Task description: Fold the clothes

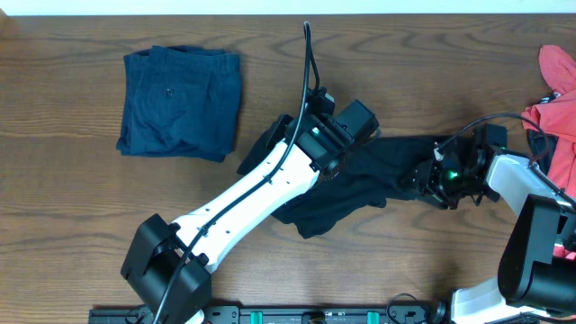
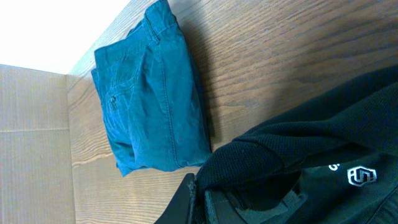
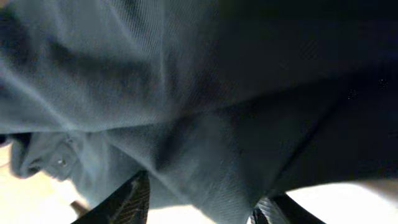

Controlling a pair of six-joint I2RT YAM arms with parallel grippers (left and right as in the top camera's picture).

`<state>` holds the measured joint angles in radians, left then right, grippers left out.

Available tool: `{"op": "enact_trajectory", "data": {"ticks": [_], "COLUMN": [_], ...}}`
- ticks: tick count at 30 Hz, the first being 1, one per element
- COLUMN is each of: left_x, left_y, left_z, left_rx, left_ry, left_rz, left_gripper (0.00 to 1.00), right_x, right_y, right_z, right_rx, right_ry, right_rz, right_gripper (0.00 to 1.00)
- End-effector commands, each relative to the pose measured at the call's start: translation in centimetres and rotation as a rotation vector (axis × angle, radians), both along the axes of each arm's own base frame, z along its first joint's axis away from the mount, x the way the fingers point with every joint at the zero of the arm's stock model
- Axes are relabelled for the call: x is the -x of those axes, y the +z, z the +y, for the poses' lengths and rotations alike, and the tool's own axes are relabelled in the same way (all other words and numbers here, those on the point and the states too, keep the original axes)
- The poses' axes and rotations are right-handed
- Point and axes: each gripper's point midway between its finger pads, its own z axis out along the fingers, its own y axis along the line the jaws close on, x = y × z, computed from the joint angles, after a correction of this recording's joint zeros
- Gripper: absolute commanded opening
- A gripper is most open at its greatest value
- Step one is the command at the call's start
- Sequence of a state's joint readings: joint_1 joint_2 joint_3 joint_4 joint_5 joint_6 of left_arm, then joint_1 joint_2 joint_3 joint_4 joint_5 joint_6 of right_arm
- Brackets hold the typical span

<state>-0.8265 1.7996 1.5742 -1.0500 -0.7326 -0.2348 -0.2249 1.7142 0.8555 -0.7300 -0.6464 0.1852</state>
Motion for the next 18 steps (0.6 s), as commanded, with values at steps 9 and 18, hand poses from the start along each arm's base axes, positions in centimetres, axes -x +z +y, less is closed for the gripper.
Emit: {"op": "enact_trajectory", "data": {"ticks": [9,18], "left_x": [0.0,0.1], "left_y": [0.8,0.7], "left_z": [0.4,0.4], "left_rx": [-0.004,-0.003], "left_ry": [0.004,0.002], "left_rz": [-0.02,-0.013], "left_gripper": [0.06,0.06], "right_x": [1.7,0.1], "right_y": [-0.1,-0.4], "right_z": [0.3,-1.0], "right_rx": [0.008,0.041], "right_ry": [0.045,-0.026], "right_rz": [0.047,0.011], "right_gripper": [0.49,0.33]}}
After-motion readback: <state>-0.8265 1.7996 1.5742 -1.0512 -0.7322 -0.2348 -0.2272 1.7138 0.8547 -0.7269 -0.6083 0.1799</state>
